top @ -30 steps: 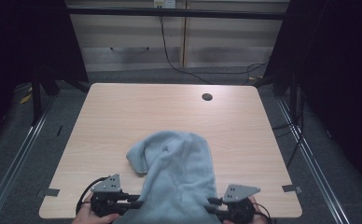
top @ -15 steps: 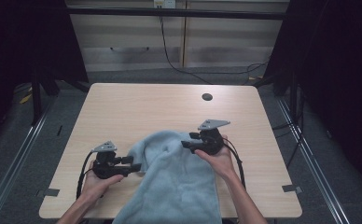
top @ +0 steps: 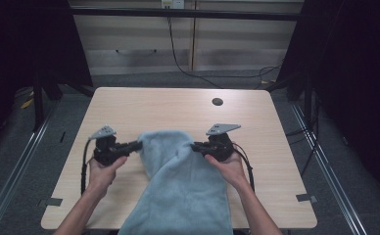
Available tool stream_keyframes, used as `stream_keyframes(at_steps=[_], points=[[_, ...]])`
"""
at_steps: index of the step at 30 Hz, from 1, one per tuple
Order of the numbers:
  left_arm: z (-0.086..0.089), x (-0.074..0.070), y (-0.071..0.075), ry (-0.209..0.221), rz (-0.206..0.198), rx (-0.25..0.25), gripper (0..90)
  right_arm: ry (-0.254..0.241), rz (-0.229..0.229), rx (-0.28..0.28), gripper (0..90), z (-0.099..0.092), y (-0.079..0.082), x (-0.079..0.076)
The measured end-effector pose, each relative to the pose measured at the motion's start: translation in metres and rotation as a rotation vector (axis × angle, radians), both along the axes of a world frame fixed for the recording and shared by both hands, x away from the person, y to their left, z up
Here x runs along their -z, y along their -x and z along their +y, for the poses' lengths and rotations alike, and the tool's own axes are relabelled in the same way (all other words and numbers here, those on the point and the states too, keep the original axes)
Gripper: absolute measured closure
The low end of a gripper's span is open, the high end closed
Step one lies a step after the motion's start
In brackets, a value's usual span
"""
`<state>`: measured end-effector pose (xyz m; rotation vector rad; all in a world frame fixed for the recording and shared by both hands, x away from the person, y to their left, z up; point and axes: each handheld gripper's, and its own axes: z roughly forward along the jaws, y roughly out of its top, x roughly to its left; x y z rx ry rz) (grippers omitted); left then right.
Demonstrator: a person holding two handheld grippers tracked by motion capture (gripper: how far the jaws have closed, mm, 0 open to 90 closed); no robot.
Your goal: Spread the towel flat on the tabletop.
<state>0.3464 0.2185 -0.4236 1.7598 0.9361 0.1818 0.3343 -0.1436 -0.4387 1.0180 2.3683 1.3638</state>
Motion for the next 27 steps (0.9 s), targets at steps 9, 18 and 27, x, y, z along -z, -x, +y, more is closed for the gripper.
stream_keyframes(at_steps=[9,18,27], points=[[0.013,-0.07,-0.016,0.012,-0.151,-0.044,85.5,-0.018,-0.16,0.013,84.6,-0.013,0.031,-0.054],[0.002,0.011,-0.008,-0.125,0.008,0.041,84.4,0.095,0.024,-0.068,83.3,-0.011,0.051,0.01],[0.019,0.049,0.065,-0.248,0.084,0.217,84.5,0.084,0.142,-0.194,82.7,-0.003,0.119,0.048]])
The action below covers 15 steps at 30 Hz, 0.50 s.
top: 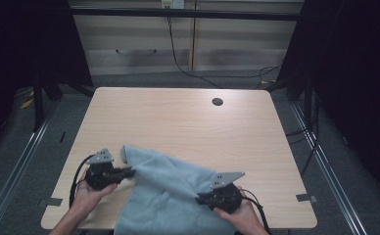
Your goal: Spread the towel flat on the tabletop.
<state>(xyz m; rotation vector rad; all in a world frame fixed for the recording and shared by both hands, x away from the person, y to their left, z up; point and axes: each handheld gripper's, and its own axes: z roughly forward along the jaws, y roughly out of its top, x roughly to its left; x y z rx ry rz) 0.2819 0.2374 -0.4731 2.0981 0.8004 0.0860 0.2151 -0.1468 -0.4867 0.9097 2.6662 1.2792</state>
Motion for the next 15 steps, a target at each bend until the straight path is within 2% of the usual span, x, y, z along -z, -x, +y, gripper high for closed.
stream_keyframes(at_steps=[2,3,4,5,7,9,11,13,14,15], points=[[0.002,0.009,0.016,-0.025,0.04,0.044,84.3,0.004,0.027,-0.024,80.8,0.003,0.012,0.003],[0.002,0.013,0.022,-0.044,0.05,0.054,83.9,0.007,0.028,-0.036,78.5,0.003,0.017,0.002],[0.004,0.016,0.027,-0.047,0.041,0.055,83.2,0.01,0.028,-0.046,74.1,0.003,0.019,0.0],[0.006,0.016,0.03,-0.043,0.042,0.064,81.7,0.006,0.014,-0.046,70.2,0.001,0.02,-0.005],[0.01,0.011,0.029,-0.006,0.038,0.067,74.7,-0.04,-0.016,-0.012,66.5,-0.004,0.013,-0.017],[0.014,0.0,0.024,0.049,0.017,0.051,69.7,-0.085,-0.058,0.035,66.3,-0.011,-0.002,-0.028],[0.018,-0.014,0.015,0.108,-0.013,0.029,65.8,-0.094,-0.084,0.089,66.1,-0.015,-0.024,-0.034],[0.021,-0.022,0.007,0.139,-0.045,0.003,65.6,-0.088,-0.078,0.12,64.8,-0.014,-0.048,-0.032],[0.023,-0.024,-0.001,0.149,-0.05,-0.04,65.1,-0.088,-0.072,0.127,64.4,-0.012,-0.06,-0.029],[0.023,-0.024,-0.007,0.151,-0.04,-0.06,64.4,-0.069,-0.062,0.126,62.5,-0.006,-0.071,-0.025]])
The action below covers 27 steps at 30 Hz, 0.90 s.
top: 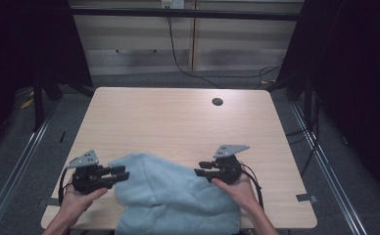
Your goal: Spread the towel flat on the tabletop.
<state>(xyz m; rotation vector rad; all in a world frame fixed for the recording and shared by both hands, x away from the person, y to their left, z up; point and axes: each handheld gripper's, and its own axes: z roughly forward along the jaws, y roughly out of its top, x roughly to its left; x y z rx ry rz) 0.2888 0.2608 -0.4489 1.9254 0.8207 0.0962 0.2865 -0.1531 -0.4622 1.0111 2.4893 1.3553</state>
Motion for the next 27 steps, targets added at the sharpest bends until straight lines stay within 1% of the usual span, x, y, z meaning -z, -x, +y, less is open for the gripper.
stream_keyframes(at_steps=[1,2,3,4,5,6,7,8,9,10,11,12,13,14,15,16,17,18,19,20,21,22,23,25,26,27], points=[[0.001,0.002,-0.007,0.002,0.011,-0.029,63.1,0.013,0.011,-0.001,61.0,0.004,-0.006,0.003],[0.002,0.006,-0.014,-0.017,0.019,-0.06,60.5,0.022,0.023,-0.007,59.9,0.01,-0.012,0.008],[0.003,0.011,-0.02,-0.022,0.039,-0.084,58.0,0.029,0.038,-0.012,59.5,0.015,-0.017,0.013],[0.004,0.015,-0.024,-0.028,0.05,-0.105,56.5,0.042,0.047,-0.02,58.5,0.019,-0.021,0.016],[0.005,0.02,-0.026,-0.044,0.061,-0.12,54.1,0.055,0.056,-0.019,57.5,0.023,-0.023,0.019],[0.006,0.025,-0.028,-0.068,0.077,-0.132,50.9,0.049,0.071,-0.022,57.2,0.025,-0.024,0.022],[0.007,0.03,-0.029,-0.103,0.092,-0.143,47.5,0.049,0.077,-0.025,57.0,0.027,-0.024,0.024],[0.008,0.036,-0.03,-0.129,0.108,-0.147,45.3,0.061,0.077,-0.026,56.7,0.029,-0.024,0.026],[0.008,0.04,-0.031,-0.137,0.118,-0.149,45.4,0.085,0.079,-0.022,56.9,0.031,-0.023,0.029],[0.009,0.044,-0.031,-0.152,0.118,-0.155,45.4,0.101,0.084,-0.021,58.1,0.032,-0.022,0.03],[0.009,0.047,-0.03,-0.163,0.125,-0.153,45.4,0.1,0.09,-0.031,61.4,0.032,-0.021,0.032],[0.008,0.05,-0.029,-0.173,0.135,-0.145,45.6,0.104,0.085,-0.038,67.1,0.033,-0.02,0.032],[0.005,0.05,-0.027,-0.187,0.116,-0.149,46.4,0.105,0.086,-0.037,72.2,0.034,-0.018,0.033],[0.003,0.05,-0.026,-0.213,0.101,-0.141,48.7,0.11,0.087,-0.039,79.0,0.034,-0.018,0.033],[0.001,0.05,-0.025,-0.229,0.088,-0.137,54.3,0.104,0.094,-0.042,83.2,0.033,-0.018,0.033],[-0.001,0.05,-0.025,-0.237,0.075,-0.135,60.6,0.092,0.105,-0.034,85.4,0.032,-0.019,0.032],[-0.001,0.05,-0.025,-0.263,0.057,-0.111,70.7,0.079,0.098,-0.03,86.3,0.03,-0.021,0.03],[-0.003,0.051,-0.026,-0.26,0.055,-0.115,78.2,0.065,0.086,-0.017,86.7,0.027,-0.022,0.026],[-0.004,0.051,-0.028,-0.253,0.06,-0.121,82.7,0.043,0.07,-0.004,86.9,0.024,-0.025,0.021],[-0.005,0.051,-0.029,-0.243,0.062,-0.124,85.4,0.02,0.057,0.004,87.1,0.021,-0.027,0.015],[-0.006,0.051,-0.031,-0.239,0.06,-0.132,86.2,0.003,0.041,0.012,87.1,0.018,-0.029,0.007],[-0.007,0.049,-0.032,-0.225,0.06,-0.134,86.6,-0.003,0.021,0.017,87.2,0.016,-0.03,-0.003],[-0.007,0.047,-0.033,-0.193,0.059,-0.14,86.9,-0.009,-0.005,0.021,87.1,0.015,-0.03,-0.012],[-0.007,0.04,-0.032,-0.16,0.036,-0.135,87.0,-0.026,-0.054,0.024,87.1,0.013,-0.03,-0.033],[-0.007,0.033,-0.03,-0.142,0.014,-0.131,87.1,-0.038,-0.083,0.021,87.0,0.013,-0.028,-0.043],[-0.006,0.03,-0.029,-0.124,0.005,-0.135,87.1,-0.059,-0.115,0.02,87.0,0.012,-0.025,-0.055]])
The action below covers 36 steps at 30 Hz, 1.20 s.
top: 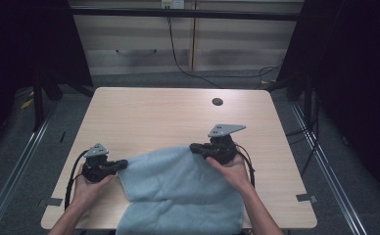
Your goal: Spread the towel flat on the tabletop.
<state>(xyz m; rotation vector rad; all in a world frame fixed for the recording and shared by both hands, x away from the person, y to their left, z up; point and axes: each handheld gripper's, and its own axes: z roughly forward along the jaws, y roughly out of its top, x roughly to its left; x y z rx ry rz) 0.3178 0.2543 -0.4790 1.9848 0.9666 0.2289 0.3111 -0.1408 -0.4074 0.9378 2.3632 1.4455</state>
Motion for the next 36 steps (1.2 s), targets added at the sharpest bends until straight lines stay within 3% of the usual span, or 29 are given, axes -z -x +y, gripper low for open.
stream_keyframes(at_steps=[2,4,6,8,10,13,16,19,22,25,28,31,33,35,36], points=[[0.002,-0.007,0.003,0.04,-0.01,0.006,87.1,-0.027,-0.039,-0.015,86.9,-0.001,0.008,-0.015],[0.003,-0.01,0.008,0.053,-0.023,0.009,87.1,-0.061,-0.078,-0.041,86.7,0.0,0.023,-0.027],[0.004,-0.013,0.016,0.074,-0.028,0.024,87.2,-0.065,-0.088,-0.072,86.5,0.002,0.039,-0.029],[0.006,-0.015,0.024,0.05,-0.03,0.046,87.1,-0.057,-0.067,-0.122,86.5,0.006,0.06,-0.02],[0.008,-0.014,0.032,0.036,-0.024,0.06,87.1,-0.047,-0.016,-0.163,86.5,0.009,0.081,0.0],[0.009,-0.007,0.04,0.001,-0.001,0.078,87.1,-0.001,0.087,-0.201,86.4,0.01,0.109,0.04],[0.009,-0.003,0.043,-0.015,0.014,0.083,87.0,0.034,0.145,-0.195,85.9,0.008,0.125,0.067],[0.007,0.0,0.045,-0.048,0.026,0.1,86.9,0.047,0.185,-0.197,85.7,0.009,0.132,0.08],[0.006,0.009,0.045,-0.074,0.054,0.105,86.7,0.065,0.197,-0.219,81.5,0.011,0.131,0.083],[0.004,0.016,0.042,-0.097,0.074,0.107,86.4,0.061,0.176,-0.231,72.4,0.012,0.125,0.071],[0.002,0.019,0.039,-0.099,0.08,0.104,86.1,0.014,0.11,-0.194,67.8,0.007,0.113,0.046],[0.002,0.019,0.039,-0.097,0.077,0.107,85.9,0.004,0.059,-0.116,69.1,-0.006,0.088,0.028],[0.003,0.019,0.039,-0.09,0.079,0.111,85.6,-0.031,0.092,-0.055,69.0,-0.02,0.063,0.029],[0.004,0.02,0.038,-0.076,0.087,0.111,85.5,-0.001,0.101,-0.02,68.9,-0.027,0.047,0.037],[0.004,0.02,0.037,-0.069,0.088,0.107,85.4,0.007,0.136,-0.01,67.2,-0.029,0.039,0.044]])
